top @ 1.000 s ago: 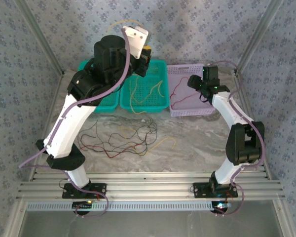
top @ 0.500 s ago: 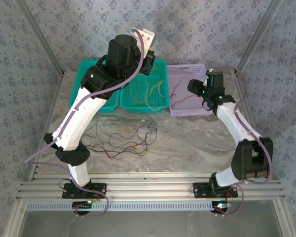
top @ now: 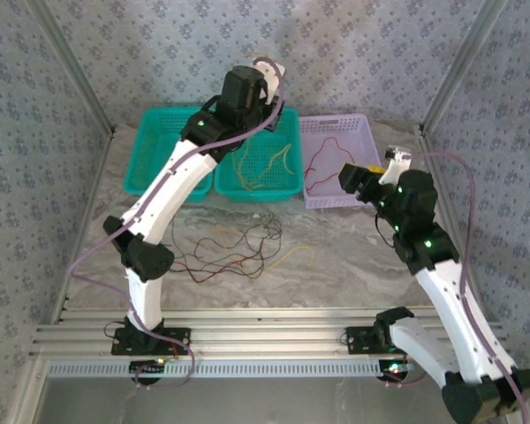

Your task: Untangle the cables

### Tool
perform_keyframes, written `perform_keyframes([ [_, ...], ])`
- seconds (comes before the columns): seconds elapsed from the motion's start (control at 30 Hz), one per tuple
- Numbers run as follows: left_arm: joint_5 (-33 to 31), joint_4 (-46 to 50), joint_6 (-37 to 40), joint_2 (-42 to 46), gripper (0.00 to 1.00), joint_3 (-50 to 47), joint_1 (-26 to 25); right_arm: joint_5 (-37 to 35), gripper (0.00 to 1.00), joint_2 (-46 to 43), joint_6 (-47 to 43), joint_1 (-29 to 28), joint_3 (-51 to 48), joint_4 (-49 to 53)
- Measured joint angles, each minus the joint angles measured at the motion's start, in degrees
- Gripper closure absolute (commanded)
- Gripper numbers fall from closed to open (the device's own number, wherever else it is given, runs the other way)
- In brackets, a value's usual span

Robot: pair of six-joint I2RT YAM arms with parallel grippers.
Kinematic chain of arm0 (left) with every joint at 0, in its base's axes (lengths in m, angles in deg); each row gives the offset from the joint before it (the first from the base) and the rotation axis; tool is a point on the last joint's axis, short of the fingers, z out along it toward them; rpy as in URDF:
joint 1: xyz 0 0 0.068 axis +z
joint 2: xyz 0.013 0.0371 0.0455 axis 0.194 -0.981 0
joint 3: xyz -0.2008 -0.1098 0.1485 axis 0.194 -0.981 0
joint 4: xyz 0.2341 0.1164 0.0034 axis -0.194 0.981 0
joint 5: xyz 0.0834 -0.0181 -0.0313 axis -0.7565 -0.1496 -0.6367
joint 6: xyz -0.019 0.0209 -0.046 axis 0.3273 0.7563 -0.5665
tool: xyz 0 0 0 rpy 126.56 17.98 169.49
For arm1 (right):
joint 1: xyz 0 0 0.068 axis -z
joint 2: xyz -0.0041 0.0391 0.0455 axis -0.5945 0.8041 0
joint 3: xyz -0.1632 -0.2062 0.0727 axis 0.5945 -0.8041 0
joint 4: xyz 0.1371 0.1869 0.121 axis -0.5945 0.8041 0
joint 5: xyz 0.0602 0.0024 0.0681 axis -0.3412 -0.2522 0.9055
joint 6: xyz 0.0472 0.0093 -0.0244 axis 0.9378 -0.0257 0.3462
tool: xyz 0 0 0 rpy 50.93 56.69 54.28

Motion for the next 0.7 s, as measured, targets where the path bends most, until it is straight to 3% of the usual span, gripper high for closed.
perform_keyframes([
  [0.23,1.2,-1.79,-0.07,-8.72,1.0,1.99,3.45,1.07,0.21,-10.71,-1.29,-4.0,-3.48,5.79],
  [0.47,2.14,-2.4,-1.55,-16.0,1.0,2.12,4.68,1.86,0.19,-15.54,-2.97,-5.86,-3.87,10.47],
  [0.63,3.19,-4.17,-3.08,-16.72,1.0,-4.61,4.22,1.88,0.15,-15.58,-3.8,-5.95,-4.37,13.05],
  [0.7,3.82,-5.73,-3.69,-16.72,0.95,-8.39,4.02,1.9,0.13,-15.58,-4.22,-5.95,-4.37,13.77],
])
